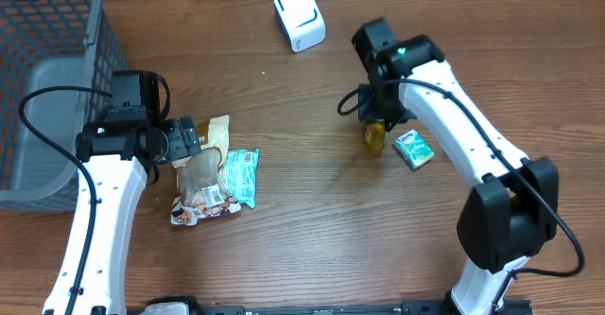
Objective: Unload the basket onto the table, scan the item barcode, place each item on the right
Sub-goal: 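Move the oil bottle right and set it down beside the green-lidded jar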
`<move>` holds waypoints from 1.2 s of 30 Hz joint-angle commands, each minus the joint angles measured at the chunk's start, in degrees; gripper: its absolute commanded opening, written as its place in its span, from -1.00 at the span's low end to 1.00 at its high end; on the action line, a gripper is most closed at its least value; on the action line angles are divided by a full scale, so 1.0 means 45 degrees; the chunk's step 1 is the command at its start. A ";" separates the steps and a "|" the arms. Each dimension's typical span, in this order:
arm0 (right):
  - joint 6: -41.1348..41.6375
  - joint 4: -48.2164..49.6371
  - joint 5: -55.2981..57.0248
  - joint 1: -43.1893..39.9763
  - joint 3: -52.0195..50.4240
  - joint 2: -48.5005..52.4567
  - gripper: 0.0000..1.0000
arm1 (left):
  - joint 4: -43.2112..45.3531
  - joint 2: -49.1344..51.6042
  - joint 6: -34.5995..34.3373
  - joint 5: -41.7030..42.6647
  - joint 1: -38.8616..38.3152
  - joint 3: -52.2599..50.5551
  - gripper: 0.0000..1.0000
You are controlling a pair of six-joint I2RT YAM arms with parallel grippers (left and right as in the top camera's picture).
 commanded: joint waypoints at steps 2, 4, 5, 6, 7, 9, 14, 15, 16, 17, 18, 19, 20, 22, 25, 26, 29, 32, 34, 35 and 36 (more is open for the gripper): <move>-0.0146 0.1059 -0.0369 -0.0107 -0.0826 -0.0097 -0.93 | -0.0015 0.0019 0.0194 0.0049 -0.0063 0.0257 0.99; -0.0141 0.1137 -0.0121 -0.0146 -0.0923 -0.0097 -0.93 | -0.0015 0.0019 0.0194 0.0049 -0.0063 0.0257 0.99; -0.0136 0.1137 0.0102 -0.0189 -0.0933 -0.0097 -0.93 | -0.0015 0.0019 0.0194 0.0049 -0.0063 0.0257 0.99; -0.0136 0.1141 0.0321 -0.0243 -0.0933 -0.0097 -0.92 | -0.0015 0.0019 0.0189 0.0053 -0.0063 0.0257 0.99; -0.0131 0.1141 0.0554 -0.0306 -0.0933 -0.0097 -0.92 | -0.0015 0.0019 0.0194 0.0049 -0.0063 0.0257 1.00; -0.0136 0.1141 0.0831 -0.0471 -0.0937 -0.0097 -0.91 | -0.0015 0.0019 0.0194 0.0049 -0.0063 0.0257 0.99; -0.0136 0.1433 0.0821 -0.1088 -0.0937 -0.0097 -0.90 | -0.0019 0.0019 0.0194 0.0049 -0.0063 0.0257 0.98; -0.0136 0.1535 0.0821 -0.1248 -0.0937 -0.0097 -0.90 | -0.0015 0.0019 0.0194 0.0049 -0.0063 0.0257 0.99; -0.0136 0.1637 0.0821 -0.1404 -0.0937 -0.0097 -0.90 | -0.0015 0.0019 0.0194 0.0049 -0.0063 0.0257 0.99; -0.0136 0.1763 0.0816 -0.1593 -0.0937 -0.0097 -0.90 | -0.0019 0.0019 0.0194 0.0049 -0.0063 0.0257 0.99; -0.0136 0.1875 0.0821 -0.1753 -0.0937 -0.0097 -0.89 | -0.0015 0.0019 0.0194 0.0049 -0.0063 0.0257 0.99; -0.0136 0.1987 0.0816 -0.1914 -0.0937 -0.0097 -0.90 | -0.0019 0.0019 0.0194 0.0049 -0.0063 0.0257 0.99; -0.0136 0.2108 0.0821 -0.2098 -0.0937 -0.0097 -0.90 | -0.0015 0.0019 0.0194 0.0049 -0.0063 0.0257 0.99; -0.0136 0.2259 0.0816 -0.2429 -0.0937 -0.0097 -0.90 | -0.0015 0.0019 0.0194 0.0049 -0.0063 0.0257 0.99; -0.0141 0.2234 0.0816 -0.2822 -0.0937 -0.0097 -0.90 | -0.0019 0.0019 0.0194 0.0049 -0.0063 0.0257 0.99; -0.0141 0.2210 0.0816 -0.2900 -0.0937 -0.0097 -0.90 | -0.0015 0.0019 0.0194 0.0049 -0.0063 0.0257 0.99; -0.0146 0.2181 0.0816 -0.2997 -0.0937 -0.0097 -0.76 | -0.0015 0.0019 0.0194 0.0049 -0.0063 0.0257 0.99; -0.0146 0.2181 0.0816 -0.2997 -0.0937 -0.0097 -0.48 | -0.0015 0.0019 0.0194 0.0049 -0.0063 0.0257 0.99; -0.0146 0.2181 0.0816 -0.2997 -0.0937 -0.0097 0.03 | -0.0015 0.0019 0.0194 0.0049 -0.0063 0.0257 0.99; -0.0141 0.2181 0.0816 -0.2997 -0.0937 -0.0097 0.19 | -0.0019 0.0019 0.0194 0.0049 -0.0063 0.0257 0.99; -0.0141 0.2181 0.0816 -0.2997 -0.0937 -0.0097 0.31 | -0.0015 0.0019 0.0194 0.0053 -0.0063 0.0257 0.99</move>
